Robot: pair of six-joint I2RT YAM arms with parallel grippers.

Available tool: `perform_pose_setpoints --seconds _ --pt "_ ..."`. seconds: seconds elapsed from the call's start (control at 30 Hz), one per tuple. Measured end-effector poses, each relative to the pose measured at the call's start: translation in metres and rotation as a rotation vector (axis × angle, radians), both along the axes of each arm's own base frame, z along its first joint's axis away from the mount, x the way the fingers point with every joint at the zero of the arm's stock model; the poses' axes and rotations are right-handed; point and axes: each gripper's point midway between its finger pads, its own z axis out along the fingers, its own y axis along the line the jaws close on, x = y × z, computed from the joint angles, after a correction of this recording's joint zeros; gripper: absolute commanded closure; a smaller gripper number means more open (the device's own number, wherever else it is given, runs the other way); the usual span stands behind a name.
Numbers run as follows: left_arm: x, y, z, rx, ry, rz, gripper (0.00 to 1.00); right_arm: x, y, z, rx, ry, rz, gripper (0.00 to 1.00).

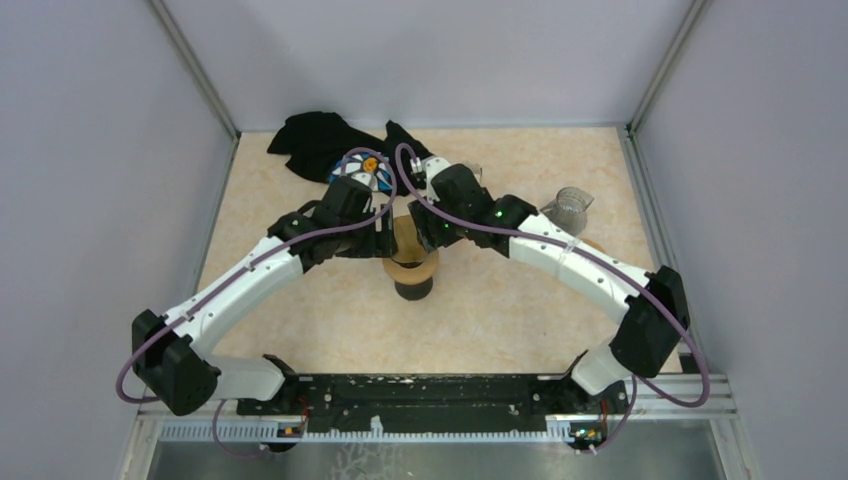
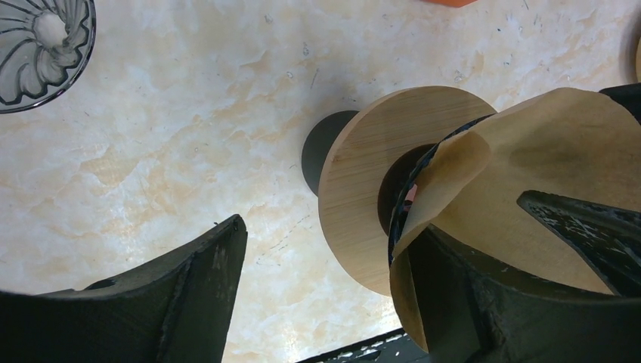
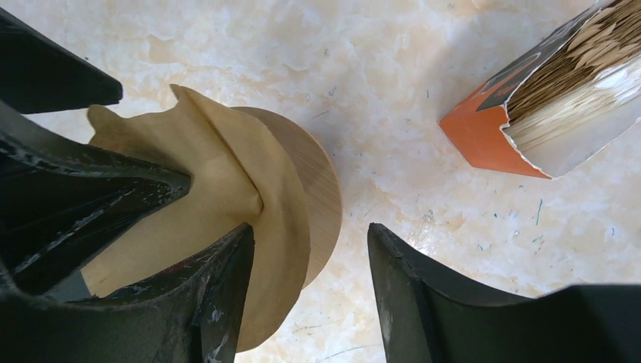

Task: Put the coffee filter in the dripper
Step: Place the coffee filter in the coffee dripper.

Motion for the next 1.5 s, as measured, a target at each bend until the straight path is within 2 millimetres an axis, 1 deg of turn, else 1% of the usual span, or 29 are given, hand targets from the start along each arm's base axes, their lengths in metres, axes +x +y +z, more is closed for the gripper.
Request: perform_pose_setpoints --seconds 0.43,0.63,0.83,1.0,1.17,1.37,1.5 --pt "-0.001 0.000 0.011 -0.026 -0.028 0.001 0.14 -0.004 0.003 0.022 0.063 -0.032 0.019 0.39" --pt "-0.001 -0.001 0.013 -0.038 -0.033 0.000 0.12 -0.007 0.003 0.033 0.091 -0.048 0.028 0.39" --pt "0.000 0.001 0.018 -0.046 -0.044 0.006 0.12 -0.006 0.001 0.033 0.084 -0.052 0.020 0.39" --pt "0.000 0.001 0.017 -0.043 -0.041 0.004 0.13 -0.004 -0.002 0.032 0.074 -0.057 0.010 0.42" --pt "0.002 0.001 0.008 -0.022 -0.024 0.000 0.16 -0.002 -0.004 0.028 0.059 -0.055 0.000 0.43" --pt "0.004 0.000 -0.002 0.004 -0.005 -0.015 0.16 -0.002 -0.007 0.013 0.012 -0.024 -0.011 0.43" --pt "0.006 -0.001 -0.008 0.019 0.007 -0.022 0.17 -0.003 -0.009 0.007 -0.009 -0.010 -0.015 0.43"
